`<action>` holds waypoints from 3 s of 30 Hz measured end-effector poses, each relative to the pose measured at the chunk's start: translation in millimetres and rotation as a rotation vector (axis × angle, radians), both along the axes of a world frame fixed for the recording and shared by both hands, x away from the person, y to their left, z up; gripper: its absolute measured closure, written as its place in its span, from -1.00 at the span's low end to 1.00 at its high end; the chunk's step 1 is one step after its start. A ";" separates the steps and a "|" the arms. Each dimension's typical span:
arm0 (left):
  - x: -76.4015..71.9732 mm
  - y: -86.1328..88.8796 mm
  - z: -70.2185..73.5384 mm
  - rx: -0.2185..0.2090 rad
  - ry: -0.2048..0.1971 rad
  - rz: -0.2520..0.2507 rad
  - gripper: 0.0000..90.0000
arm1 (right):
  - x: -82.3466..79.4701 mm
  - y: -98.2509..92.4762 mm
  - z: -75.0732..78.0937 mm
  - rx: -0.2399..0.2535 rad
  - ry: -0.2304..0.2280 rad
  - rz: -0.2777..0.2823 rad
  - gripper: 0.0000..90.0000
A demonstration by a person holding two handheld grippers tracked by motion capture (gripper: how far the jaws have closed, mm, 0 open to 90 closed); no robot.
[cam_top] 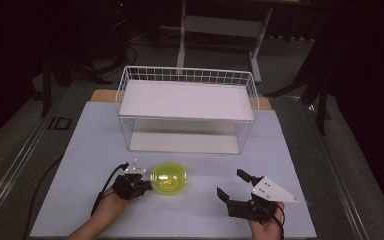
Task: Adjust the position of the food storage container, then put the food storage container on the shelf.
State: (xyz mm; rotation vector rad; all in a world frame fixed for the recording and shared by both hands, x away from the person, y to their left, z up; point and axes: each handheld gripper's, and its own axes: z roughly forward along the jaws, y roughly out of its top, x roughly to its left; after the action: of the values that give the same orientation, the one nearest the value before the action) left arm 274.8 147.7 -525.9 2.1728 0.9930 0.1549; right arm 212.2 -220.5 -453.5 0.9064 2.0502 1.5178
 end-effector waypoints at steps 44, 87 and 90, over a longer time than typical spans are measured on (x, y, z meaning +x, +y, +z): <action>-6.6 -12.3 18.3 -0.153 -0.068 -0.118 0.78 | 4.5 -2.2 -4.7 -0.041 0.016 0.008 -0.69; 10.6 -52.1 64.7 -0.349 -0.035 -0.094 -0.95 | 42.5 21.3 -0.1 -0.080 0.091 0.118 -0.70; 13.7 -57.9 59.8 -0.327 -0.029 -0.083 -0.91 | 52.2 19.5 -7.4 0.018 0.207 0.116 -0.70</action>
State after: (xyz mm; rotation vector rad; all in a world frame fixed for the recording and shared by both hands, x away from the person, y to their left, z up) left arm 288.5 89.8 -466.1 1.9025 0.8452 -0.0150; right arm 264.4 -201.0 -460.9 1.0045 2.2736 1.5615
